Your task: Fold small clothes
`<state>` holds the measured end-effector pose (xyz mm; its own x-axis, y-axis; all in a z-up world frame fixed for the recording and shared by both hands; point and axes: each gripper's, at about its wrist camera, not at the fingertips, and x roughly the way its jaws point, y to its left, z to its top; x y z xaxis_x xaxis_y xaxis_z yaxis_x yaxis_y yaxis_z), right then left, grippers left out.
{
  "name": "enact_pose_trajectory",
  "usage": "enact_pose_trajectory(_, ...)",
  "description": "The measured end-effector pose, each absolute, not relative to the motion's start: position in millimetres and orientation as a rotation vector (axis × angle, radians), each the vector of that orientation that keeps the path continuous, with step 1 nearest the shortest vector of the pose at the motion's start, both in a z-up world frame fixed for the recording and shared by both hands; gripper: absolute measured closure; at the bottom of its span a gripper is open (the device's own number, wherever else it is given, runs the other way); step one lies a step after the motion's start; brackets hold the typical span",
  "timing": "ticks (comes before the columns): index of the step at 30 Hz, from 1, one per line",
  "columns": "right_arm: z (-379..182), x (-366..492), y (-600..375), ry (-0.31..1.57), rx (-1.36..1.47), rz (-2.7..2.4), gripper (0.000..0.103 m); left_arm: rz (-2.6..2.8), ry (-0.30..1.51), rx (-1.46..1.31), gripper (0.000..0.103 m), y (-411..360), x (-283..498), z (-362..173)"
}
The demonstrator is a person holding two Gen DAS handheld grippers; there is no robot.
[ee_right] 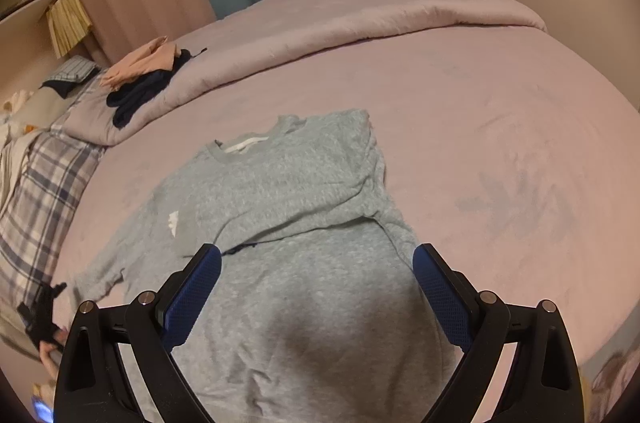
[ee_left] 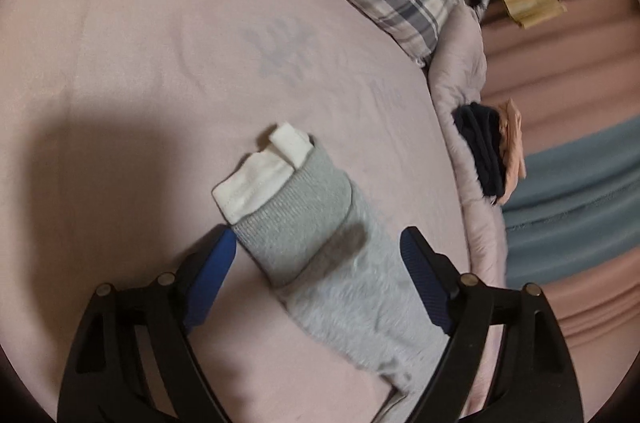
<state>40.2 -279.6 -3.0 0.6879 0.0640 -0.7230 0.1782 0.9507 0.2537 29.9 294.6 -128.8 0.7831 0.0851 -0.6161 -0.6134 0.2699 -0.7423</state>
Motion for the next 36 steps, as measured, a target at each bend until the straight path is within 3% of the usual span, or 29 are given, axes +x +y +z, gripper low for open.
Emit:
enact_pose_trajectory(1, -3.6, 40.5, -279.8, 0.815, 0.317, -0.065, 0.007, 0.498, 0.514, -1.214, 0.021, 297.0, 32.7, -128.8)
enact_pose_trajectory(3, -5.1, 41.1, -280.1, 0.817, 0.322, -0.065, 0.007, 0.505, 0.514, -1.195, 0.034, 300.0, 37.6, -127.2)
enact_pose_trajectory(4, -5.6, 41.3, -279.9, 0.819, 0.325, -0.065, 0.007, 0.528, 0.526, -1.179, 0.057, 301.2, 41.5, -127.7)
enact_pose_trajectory(5, -6.7, 42.2, -280.0, 0.822, 0.329, -0.063, 0.007, 0.544, 0.546, -1.169, 0.073, 302.6, 43.9, -129.5)
enact_pose_trajectory(9, -8.8, 42.5, -278.3, 0.828, 0.327, -0.049, 0.007, 0.558, 0.542, -1.168, 0.088, 301.6, 42.9, -125.6)
enact_pose_trajectory(23, -12.1, 41.9, -286.1, 0.83, 0.355, -0.057, 0.007, 0.248, 0.531, -0.864, 0.094, 208.9, 102.9, -8.5)
enact_pose_trajectory(36, -8.3, 36.4, -299.8, 0.795, 0.381, -0.073, 0.007, -0.037, 0.641, -0.599, 0.095, 78.6, 147.4, 21.3)
